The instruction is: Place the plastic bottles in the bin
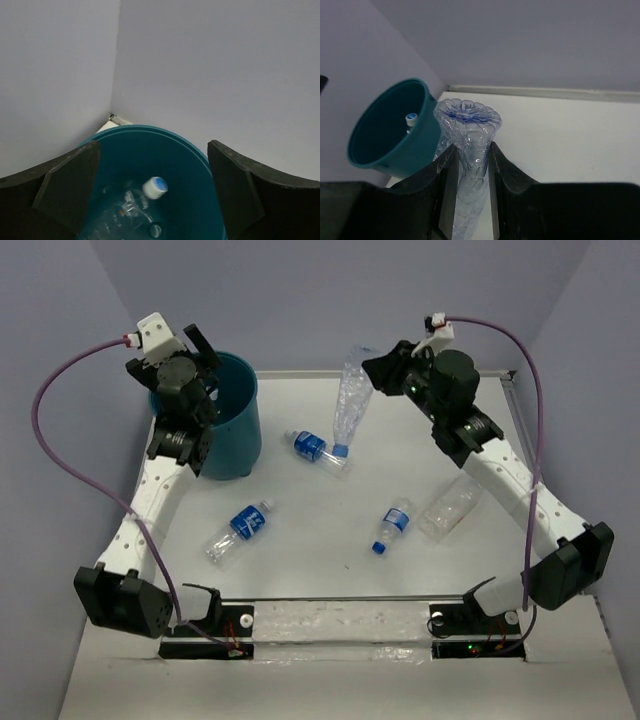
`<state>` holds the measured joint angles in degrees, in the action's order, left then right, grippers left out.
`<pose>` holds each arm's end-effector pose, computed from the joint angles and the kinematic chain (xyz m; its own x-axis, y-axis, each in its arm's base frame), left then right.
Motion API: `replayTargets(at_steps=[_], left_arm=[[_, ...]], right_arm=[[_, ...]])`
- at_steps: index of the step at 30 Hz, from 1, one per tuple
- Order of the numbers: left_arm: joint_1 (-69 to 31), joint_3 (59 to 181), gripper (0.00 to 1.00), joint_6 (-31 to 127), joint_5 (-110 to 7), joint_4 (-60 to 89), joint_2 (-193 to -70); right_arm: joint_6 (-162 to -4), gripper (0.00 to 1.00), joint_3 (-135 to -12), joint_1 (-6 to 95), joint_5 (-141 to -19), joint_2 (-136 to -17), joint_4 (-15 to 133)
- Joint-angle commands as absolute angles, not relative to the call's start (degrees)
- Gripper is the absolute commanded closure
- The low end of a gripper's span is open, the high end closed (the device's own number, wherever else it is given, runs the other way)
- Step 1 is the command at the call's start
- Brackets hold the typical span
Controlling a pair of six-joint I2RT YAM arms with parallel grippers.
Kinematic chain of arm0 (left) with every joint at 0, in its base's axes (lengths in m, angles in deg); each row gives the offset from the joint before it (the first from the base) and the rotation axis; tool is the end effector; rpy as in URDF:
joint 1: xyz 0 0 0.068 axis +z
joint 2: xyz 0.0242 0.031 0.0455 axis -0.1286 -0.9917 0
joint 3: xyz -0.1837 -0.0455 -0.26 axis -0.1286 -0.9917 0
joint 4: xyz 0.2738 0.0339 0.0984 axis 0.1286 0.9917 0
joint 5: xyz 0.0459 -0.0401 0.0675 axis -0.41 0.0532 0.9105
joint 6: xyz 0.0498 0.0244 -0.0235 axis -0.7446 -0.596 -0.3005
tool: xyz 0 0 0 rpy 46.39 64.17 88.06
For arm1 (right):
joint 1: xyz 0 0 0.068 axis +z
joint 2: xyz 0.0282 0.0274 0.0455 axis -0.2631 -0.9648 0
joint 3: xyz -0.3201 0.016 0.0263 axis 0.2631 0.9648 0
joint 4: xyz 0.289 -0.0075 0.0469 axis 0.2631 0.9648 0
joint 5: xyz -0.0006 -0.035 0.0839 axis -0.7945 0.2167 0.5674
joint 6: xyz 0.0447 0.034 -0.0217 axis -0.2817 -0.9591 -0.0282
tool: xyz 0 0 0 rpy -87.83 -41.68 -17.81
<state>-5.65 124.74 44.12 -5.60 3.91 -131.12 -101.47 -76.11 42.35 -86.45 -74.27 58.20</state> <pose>0.3204 -0.0461 0.5121 0.2880 -0.1724 -0.9420 -0.3660 0.8892 -0.2746 0.3183 0.1642 0.4760 -0.2173 0.3667 -0.9046 -0.4282 0.7971 0.4259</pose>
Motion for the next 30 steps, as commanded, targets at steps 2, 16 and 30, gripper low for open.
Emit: replayTargets(at_steps=[2, 16, 30], left_arm=[[-5.5, 119.6, 0.01, 52.2, -15.4, 4.6, -116.4], [-5.6, 99.8, 0.01, 58.6, -36.9, 19.2, -88.3], [-5.8, 86.2, 0.01, 69.2, -53.9, 22.7, -82.2]], right_arm=[[-100.8, 1.0, -94.7, 49.3, -85.0, -86.0, 53.4], [-101.8, 1.0, -133.2, 57.4, -91.9, -114.9, 39.6], [-88.8, 0.97, -148.3, 64.1, -97.0, -134.9, 34.1]])
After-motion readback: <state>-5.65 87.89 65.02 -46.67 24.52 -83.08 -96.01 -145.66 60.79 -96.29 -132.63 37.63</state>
